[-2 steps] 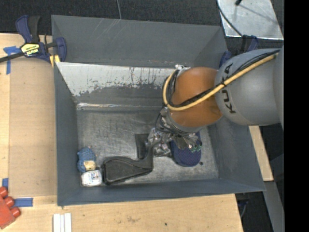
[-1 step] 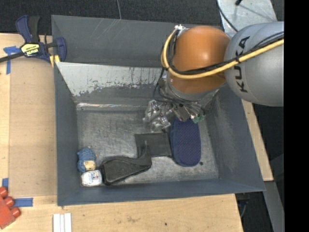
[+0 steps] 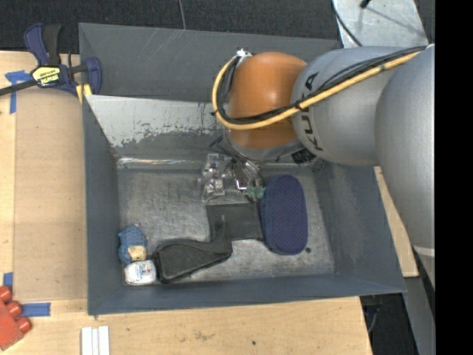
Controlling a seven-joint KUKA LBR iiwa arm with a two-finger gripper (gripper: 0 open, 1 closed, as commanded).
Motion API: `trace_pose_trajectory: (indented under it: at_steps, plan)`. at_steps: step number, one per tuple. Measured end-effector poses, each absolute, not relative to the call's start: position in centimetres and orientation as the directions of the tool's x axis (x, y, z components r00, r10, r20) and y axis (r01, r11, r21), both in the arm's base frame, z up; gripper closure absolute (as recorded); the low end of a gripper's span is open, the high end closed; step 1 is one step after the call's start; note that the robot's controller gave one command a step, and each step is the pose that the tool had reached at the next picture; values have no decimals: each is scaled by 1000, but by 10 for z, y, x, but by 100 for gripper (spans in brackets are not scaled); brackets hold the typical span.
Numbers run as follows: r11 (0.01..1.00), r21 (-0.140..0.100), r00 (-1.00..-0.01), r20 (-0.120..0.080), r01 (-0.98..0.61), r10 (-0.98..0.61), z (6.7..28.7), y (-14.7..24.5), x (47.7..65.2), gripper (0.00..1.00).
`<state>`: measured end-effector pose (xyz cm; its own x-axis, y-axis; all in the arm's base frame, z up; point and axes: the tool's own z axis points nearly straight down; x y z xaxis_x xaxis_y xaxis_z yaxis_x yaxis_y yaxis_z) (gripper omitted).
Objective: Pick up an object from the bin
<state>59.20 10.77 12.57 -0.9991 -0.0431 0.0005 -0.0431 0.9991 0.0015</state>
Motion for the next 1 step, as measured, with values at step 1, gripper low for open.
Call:
trace_pose_trajectory:
  at_steps: [1]
  plan:
    - [994, -1, -994, 4, -108, -108, 139, 86, 509, 100]
